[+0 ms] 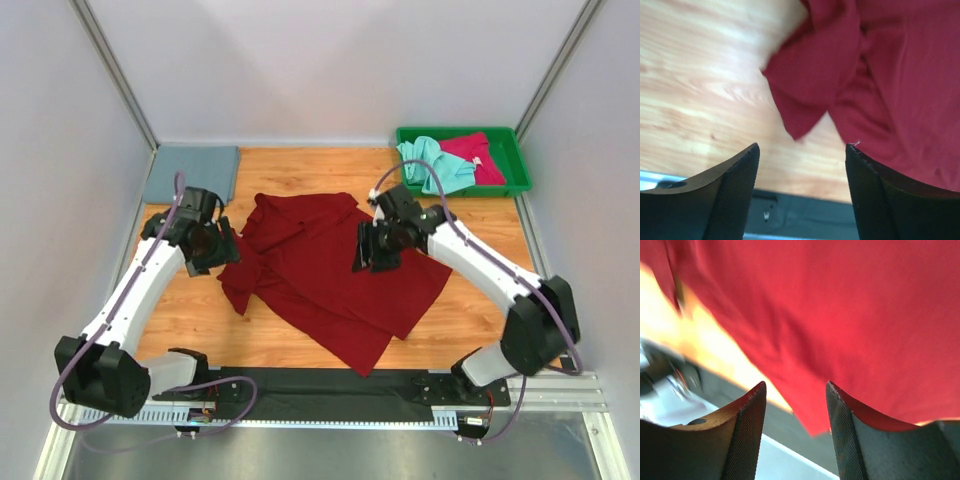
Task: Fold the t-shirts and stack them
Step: Flatten the tshirt out
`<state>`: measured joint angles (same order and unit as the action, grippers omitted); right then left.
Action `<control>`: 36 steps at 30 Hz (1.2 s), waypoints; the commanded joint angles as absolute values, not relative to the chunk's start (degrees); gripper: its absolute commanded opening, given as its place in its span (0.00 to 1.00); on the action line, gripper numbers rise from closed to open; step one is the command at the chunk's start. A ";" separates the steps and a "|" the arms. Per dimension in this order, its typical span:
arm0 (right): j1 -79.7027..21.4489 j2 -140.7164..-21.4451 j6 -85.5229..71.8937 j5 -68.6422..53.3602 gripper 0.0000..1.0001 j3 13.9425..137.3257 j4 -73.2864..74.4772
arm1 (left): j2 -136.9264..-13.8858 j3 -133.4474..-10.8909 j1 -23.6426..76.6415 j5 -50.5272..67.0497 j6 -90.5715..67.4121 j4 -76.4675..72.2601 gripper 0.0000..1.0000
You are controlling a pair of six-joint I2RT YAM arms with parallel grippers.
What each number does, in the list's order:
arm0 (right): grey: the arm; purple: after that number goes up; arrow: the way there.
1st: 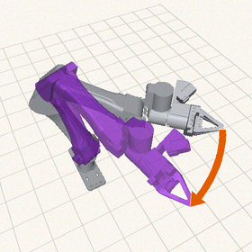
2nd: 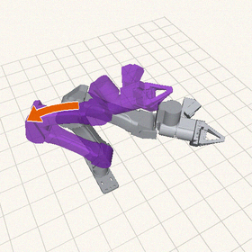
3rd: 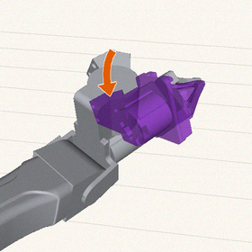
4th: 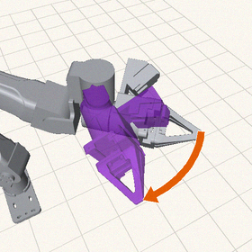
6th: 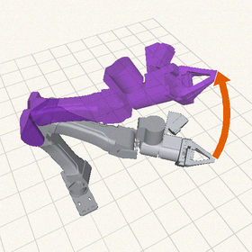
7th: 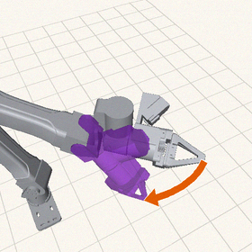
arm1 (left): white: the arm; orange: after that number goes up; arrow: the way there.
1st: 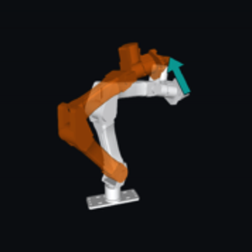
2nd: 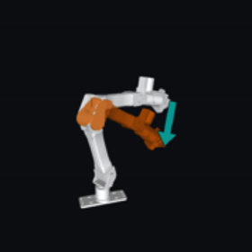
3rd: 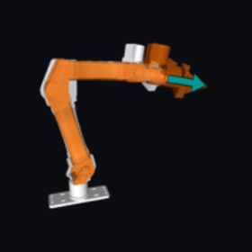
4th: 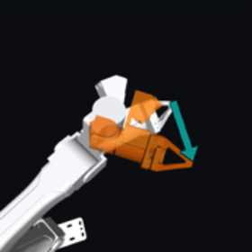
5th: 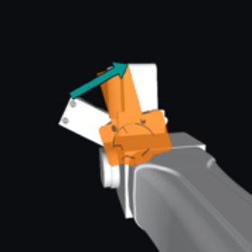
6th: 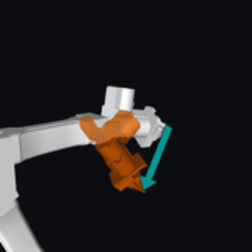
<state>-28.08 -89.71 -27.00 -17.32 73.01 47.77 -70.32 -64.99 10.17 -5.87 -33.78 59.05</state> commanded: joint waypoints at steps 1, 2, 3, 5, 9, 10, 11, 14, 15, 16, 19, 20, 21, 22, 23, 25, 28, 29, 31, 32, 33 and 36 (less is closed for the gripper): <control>-35.65 -82.02 -28.11 -12.14 0.53 62.89 49.66 | -70.39 -61.62 16.42 -4.57 -39.80 62.75 0.75; -37.08 -78.52 -29.52 -12.22 0.53 60.75 48.79 | -71.18 -61.52 17.65 -4.83 -40.60 63.97 0.74; -39.53 -76.75 -32.92 -12.30 0.53 58.64 47.82 | -71.97 -61.18 20.89 -6.57 -42.52 64.68 0.74; -41.65 -71.93 -36.46 -12.65 0.53 51.96 44.06 | -74.26 -60.21 24.41 -9.39 -44.90 65.04 0.74; -44.55 -66.46 -45.07 -14.86 0.53 42.90 38.15 | -77.78 -56.26 29.34 -13.26 -47.81 61.89 0.71; -45.08 -64.71 -46.91 -14.42 0.53 41.06 37.19 | -79.78 -55.82 29.70 -13.45 -47.64 59.79 0.63; -45.35 -63.90 -47.54 -14.33 0.52 40.44 36.92 | -80.85 -55.38 30.14 -14.32 -48.16 59.59 0.61; -46.05 -60.74 -49.48 -13.36 0.51 38.33 37.17 | -84.81 -54.94 31.20 -17.92 -48.34 58.72 0.50; -46.23 -59.86 -49.92 -12.84 0.51 37.80 37.35 | -85.77 -54.67 31.38 -18.10 -48.34 58.36 0.49; -46.23 -58.20 -50.70 -12.75 0.51 37.27 37.70 | -86.22 -54.49 31.81 -18.28 -48.25 57.23 0.49; -46.50 -55.03 -52.38 -12.48 0.50 34.46 37.35 | -87.27 -54.05 32.78 -20.03 -48.16 55.73 0.49; -46.67 -54.58 -53.51 -12.57 0.50 32.89 37.09 | -87.71 -54.14 32.78 -20.21 -48.16 55.72 0.49; -46.58 -53.80 -54.05 -12.92 0.50 32.26 36.39 | -88.58 -54.23 32.78 -20.39 -48.16 55.90 0.49; -46.67 -53.44 -54.57 -13.01 0.50 31.65 36.13 | -89.03 -54.32 32.78 -20.65 -48.08 55.81 0.50; -47.02 -53.35 -55.10 -13.18 0.50 31.29 35.95 | -89.29 -54.06 32.87 -21.18 -47.99 55.64 0.50; -47.37 -53.26 -55.63 -12.83 0.50 30.67 35.51 | -90.26 -53.88 32.78 -21.36 -47.47 54.93 0.49; -47.99 -53.70 -56.16 -12.48 0.50 30.59 34.98 | -91.23 -52.92 32.96 -20.13 -47.37 53.88 0.45; -48.25 -53.88 -56.34 -12.39 0.50 30.59 34.81 | -91.32 -52.56 32.96 -20.04 -47.37 53.44 0.44; -48.43 -54.32 -57.04 -12.22 0.50 29.97 34.02 | -92.11 -51.86 32.96 -20.04 -47.02 52.39 0.42; -48.69 -54.58 -57.30 -12.13 0.50 29.71 33.67 | -92.72 -51.77 32.78 -20.13 -46.93 52.21 0.40; -48.87 -55.10 -58.09 -11.87 0.50 29.18 32.97 | -93.07 -51.68 32.96 -20.30 -46.76 52.03 0.37; -49.57 -56.59 -59.23 -10.99 0.50 28.39 32.00 | -93.78 -51.77 32.87 -21.27 -46.23 51.68 0.27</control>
